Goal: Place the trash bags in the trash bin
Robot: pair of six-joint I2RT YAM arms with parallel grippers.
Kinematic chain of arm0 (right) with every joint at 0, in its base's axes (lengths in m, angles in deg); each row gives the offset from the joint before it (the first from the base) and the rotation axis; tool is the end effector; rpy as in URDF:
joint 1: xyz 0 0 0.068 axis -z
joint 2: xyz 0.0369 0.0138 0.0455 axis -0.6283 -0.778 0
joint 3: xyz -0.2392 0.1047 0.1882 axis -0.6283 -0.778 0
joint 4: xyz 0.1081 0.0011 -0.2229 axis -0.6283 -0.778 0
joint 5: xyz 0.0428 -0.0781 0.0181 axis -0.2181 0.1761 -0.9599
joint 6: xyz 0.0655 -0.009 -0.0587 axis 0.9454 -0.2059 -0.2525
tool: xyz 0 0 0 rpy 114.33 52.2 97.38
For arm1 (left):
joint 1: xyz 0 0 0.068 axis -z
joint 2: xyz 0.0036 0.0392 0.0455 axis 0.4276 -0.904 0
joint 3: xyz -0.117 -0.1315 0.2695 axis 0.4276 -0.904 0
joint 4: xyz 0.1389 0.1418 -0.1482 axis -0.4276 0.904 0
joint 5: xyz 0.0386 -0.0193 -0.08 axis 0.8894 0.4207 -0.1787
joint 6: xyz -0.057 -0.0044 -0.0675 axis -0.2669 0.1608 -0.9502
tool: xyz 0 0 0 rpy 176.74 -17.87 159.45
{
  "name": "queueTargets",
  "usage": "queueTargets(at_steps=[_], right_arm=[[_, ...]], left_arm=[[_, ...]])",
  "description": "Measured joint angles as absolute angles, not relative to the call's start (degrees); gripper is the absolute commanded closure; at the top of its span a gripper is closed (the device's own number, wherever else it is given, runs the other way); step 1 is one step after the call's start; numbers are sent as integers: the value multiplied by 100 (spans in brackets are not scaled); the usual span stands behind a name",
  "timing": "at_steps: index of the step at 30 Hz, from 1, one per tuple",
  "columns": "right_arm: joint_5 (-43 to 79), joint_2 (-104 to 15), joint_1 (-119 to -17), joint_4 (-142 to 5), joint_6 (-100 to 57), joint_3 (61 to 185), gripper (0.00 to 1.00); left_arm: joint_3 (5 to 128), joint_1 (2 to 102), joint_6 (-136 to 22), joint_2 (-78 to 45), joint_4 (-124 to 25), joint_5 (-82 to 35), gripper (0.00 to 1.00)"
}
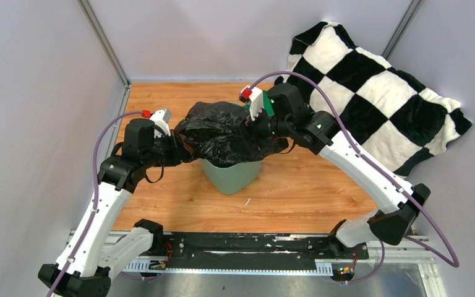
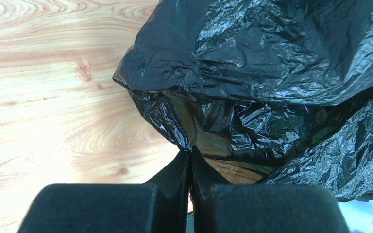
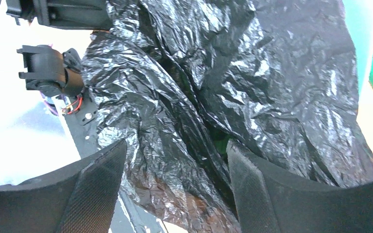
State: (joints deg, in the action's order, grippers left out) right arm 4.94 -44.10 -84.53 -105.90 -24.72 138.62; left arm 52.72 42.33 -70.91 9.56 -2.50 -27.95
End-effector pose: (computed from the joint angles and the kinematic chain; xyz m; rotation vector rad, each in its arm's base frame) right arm 0.2014 0.2456 0.4562 -0.9885 1.9009 0.8887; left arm 0.1439 -0.0625 0.3608 -0.0435 2.2520 -0.6603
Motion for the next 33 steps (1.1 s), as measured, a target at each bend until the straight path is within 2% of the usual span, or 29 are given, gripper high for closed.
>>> queueTargets(at_steps=[3, 10, 12, 20, 33], right_arm=[[262, -4421, -8451, -10546, -2430, 13862, 37], [11, -4327, -8451, -10522, -2295, 13766, 91], [-9, -4248, -8451, -10544, -2264, 13737, 100], [-201, -3824, -8453, -10538, -2249, 13468, 100], [-475, -2957, -8988, -10339, -2196, 11820, 100]], left_arm=[[5272, 4233, -7091, 956, -250, -2795, 96], [5272, 4233, -7093, 956, -250, -2795, 96], [5272, 4233, -7093, 956, -250, -2795, 96], [5272, 4233, -7093, 952, -250, -2795, 96], [5270, 4233, -7095, 751, -252, -2714, 100]])
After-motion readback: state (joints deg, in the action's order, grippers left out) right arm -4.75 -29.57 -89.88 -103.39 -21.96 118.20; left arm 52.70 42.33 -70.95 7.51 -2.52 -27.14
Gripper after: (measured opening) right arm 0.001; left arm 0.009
